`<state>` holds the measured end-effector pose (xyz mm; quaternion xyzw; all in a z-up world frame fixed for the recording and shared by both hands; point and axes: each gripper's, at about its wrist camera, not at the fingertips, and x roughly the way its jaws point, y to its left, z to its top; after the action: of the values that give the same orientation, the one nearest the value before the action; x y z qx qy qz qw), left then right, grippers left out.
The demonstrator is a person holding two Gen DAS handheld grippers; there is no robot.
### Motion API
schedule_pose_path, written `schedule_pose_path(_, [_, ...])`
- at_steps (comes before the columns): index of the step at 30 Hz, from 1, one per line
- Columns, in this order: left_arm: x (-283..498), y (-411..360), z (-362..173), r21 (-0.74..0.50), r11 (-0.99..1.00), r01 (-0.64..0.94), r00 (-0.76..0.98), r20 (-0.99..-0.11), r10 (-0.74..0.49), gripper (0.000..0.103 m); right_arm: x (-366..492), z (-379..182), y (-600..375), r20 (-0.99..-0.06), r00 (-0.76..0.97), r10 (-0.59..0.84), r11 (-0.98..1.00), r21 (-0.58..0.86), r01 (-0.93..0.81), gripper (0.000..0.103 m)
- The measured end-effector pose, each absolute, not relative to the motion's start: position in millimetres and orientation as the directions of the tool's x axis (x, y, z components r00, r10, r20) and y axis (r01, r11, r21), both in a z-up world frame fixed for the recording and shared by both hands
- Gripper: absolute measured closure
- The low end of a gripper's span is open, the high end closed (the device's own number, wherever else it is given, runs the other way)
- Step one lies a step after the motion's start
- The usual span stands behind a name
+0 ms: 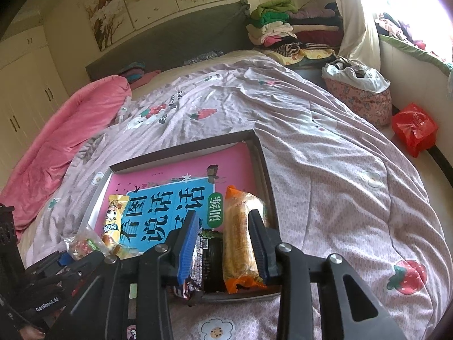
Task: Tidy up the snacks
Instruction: 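Lower and release the candy bag in the tray while right tool releases the cracker bag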
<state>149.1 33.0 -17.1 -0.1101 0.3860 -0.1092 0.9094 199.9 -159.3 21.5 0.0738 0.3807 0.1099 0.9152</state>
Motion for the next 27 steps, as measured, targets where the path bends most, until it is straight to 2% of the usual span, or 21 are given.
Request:
schedule_pose_path(9, [149,33,-15,-0.283,0.952,0.113,0.677,-0.680,-0.282,0.045,197,24,-158,-0.681,0.685,0.259,0.964,0.223,-0.143,0.066])
schedule_pose_path(15, [148,35,-12,-0.280,0.954,0.109,0.684,-0.675,-0.276,0.040,195,27,-159,-0.675,0.694,0.252,0.966,0.220,-0.136,0.058])
schedule_pose_path(22, [148,38,-9,-0.278,0.955,0.099,0.687,-0.676,-0.268,0.034,195,26,-164,-0.680,0.692,0.243,0.967,0.223,-0.121,0.056])
schedule_pose_path(27, [147,42,-6,-0.279,0.956,0.087,0.694,-0.672,-0.259,0.034,194,26,-165,-0.680,0.694,0.237,0.969,0.220,-0.115,0.052])
